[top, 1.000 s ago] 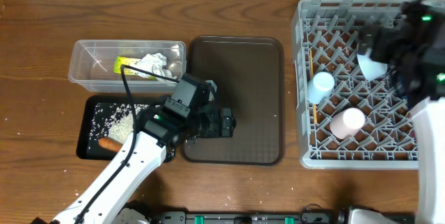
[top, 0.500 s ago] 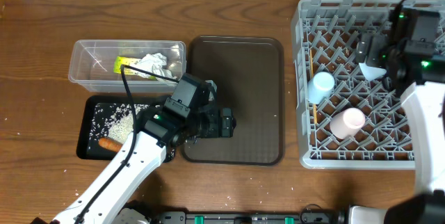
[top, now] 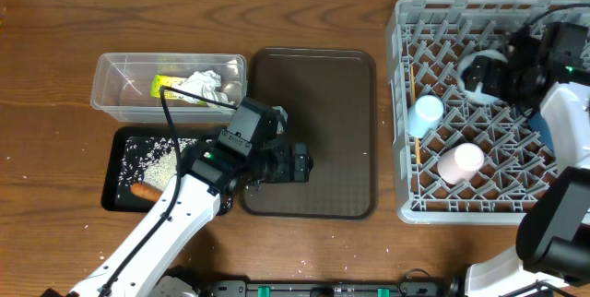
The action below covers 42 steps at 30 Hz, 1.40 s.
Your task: Sort waste into correct bins and load items into the dishwasher rack
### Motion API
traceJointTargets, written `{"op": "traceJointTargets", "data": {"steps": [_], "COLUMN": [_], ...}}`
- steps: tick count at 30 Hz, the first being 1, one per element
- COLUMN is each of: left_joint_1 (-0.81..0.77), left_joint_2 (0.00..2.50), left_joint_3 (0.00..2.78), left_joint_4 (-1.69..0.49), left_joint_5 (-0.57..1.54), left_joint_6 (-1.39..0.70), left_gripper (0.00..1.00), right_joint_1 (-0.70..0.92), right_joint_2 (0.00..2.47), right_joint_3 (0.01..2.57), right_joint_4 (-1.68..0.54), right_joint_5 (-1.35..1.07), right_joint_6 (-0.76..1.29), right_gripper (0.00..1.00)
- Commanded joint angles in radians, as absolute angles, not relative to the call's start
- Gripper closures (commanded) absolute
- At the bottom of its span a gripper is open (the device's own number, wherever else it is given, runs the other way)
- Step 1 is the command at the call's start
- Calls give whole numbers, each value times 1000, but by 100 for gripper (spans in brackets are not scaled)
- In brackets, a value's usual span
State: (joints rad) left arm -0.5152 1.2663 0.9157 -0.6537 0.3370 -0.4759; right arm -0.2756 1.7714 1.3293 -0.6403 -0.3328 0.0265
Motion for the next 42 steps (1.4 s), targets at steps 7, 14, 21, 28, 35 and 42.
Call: {"op": "traceJointTargets", "data": {"steps": [7,14,21,28,35,42], "left_joint_1": [-514,-514,-514,-514,-514,-514], "left_joint_2": [1266,1266,1266,1266,1266,1266], "left_joint_3": [914,914,914,914,914,914], "left_joint_4": [-657,-657,-657,-657,-657,-657], "left_joint_5": [329,329,329,329,329,329], "left_joint_6": [-488,-488,-488,-488,-488,-488], "left_gripper": [4,4,4,4,4,4], "right_joint_1": [-157,-155,-154,-149,-149,-149], "right_joint_2": [1765,1597,1353,1281,1313,1320], "right_joint_3": [1336,1405,1406,1402,1351,1351], "right_joint_4": [-656,-764,-933,-1075,-1076,-1075], "right_joint_5": [-450,-450,-224,-138,-139,-139], "right_joint_6": [-24,-24,5,-29,-31,-31], "right_gripper": [1,1,1,1,1,1]}}
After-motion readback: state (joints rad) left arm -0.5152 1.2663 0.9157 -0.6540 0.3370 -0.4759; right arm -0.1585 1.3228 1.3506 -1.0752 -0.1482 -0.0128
